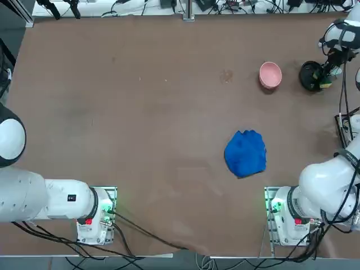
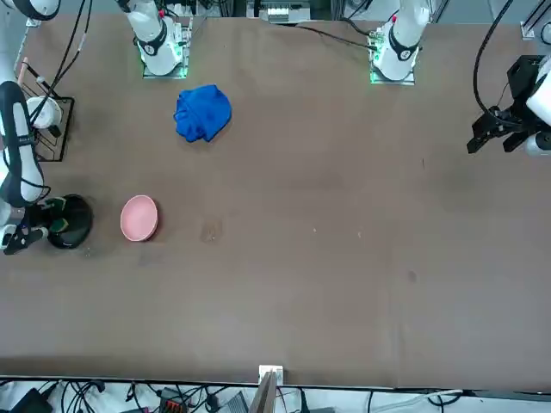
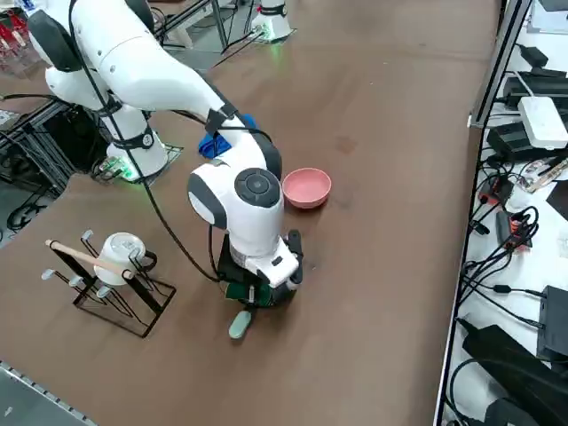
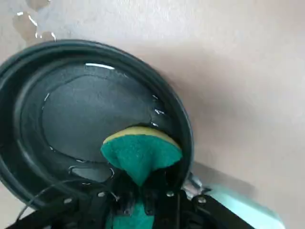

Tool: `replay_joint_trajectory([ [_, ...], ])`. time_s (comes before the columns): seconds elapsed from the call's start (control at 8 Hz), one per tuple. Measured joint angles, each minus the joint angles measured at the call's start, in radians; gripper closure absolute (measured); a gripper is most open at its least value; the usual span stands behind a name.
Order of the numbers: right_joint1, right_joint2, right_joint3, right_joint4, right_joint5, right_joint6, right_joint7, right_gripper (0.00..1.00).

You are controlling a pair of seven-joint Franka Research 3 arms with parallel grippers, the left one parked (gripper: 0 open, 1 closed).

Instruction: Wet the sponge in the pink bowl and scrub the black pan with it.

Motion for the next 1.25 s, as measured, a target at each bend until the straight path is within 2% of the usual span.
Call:
replay_joint_trajectory([
  [0.25, 0.014, 0.0, 0.009, 0.002, -0.001, 0.022, 0.018, 0.88],
  [0.5, 0.065, 0.0, 0.02, 0.008, -0.001, 0.017, 0.071, 0.88],
  [0.75, 0.096, -0.014, 0.039, 0.021, -0.001, -0.063, 0.101, 0.88],
  [1.0, 0.094, -0.07, 0.046, 0.036, -0.001, -0.161, 0.101, 0.88],
  [1.12, 0.091, -0.111, 0.066, 0.04, 0.0, -0.204, 0.101, 0.88],
  [1.25, 0.091, -0.153, 0.106, 0.041, 0.001, -0.239, 0.104, 0.88],
])
